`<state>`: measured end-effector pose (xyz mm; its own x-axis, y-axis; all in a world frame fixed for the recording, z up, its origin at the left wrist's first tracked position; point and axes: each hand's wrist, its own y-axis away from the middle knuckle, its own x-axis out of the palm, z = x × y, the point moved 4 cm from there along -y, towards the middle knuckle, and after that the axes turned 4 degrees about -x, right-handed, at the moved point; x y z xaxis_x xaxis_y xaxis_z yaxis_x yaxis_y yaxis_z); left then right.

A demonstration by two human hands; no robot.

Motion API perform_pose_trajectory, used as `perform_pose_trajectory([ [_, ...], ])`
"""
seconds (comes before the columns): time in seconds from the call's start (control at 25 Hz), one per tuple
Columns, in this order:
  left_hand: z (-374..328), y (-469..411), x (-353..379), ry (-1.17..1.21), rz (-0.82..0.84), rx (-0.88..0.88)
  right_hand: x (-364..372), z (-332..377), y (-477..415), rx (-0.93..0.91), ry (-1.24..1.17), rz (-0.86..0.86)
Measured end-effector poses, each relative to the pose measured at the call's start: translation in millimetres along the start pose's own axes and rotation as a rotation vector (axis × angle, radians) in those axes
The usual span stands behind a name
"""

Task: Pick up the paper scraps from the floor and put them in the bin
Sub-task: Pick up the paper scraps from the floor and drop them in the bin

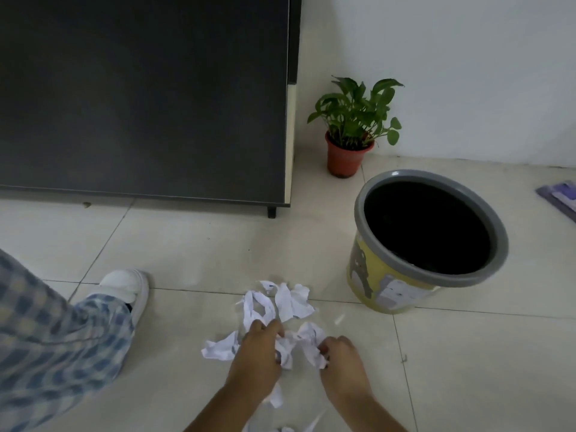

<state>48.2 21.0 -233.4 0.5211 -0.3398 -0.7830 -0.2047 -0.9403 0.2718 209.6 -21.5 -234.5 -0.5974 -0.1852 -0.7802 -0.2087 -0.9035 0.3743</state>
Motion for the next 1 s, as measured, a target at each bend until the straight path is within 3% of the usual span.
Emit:
perform_pose_trajectory([
  [0.28, -97.1, -9.0, -110.3, 0.142, -0.143, 0.139, -122.6, 81.4, 16.4, -0.251, -0.161, -0.217],
  [0.52, -225.4, -7.5, -221.7, 0.242, -0.289, 0.306, -282.2, 133.4, 37.8, -0.309, -0.171, -0.497],
  [0.72, -306.4, -9.2, -231.8, 0.285, -0.249, 0.402, -361.3, 117.7, 56.9, -0.265, -0.181, -0.62],
  [1.0, -341.5, -20.4, -202.8, 0.291, -0.242, 0.475, -382.2, 82.9, 50.2, -0.259, -0.178, -0.701],
])
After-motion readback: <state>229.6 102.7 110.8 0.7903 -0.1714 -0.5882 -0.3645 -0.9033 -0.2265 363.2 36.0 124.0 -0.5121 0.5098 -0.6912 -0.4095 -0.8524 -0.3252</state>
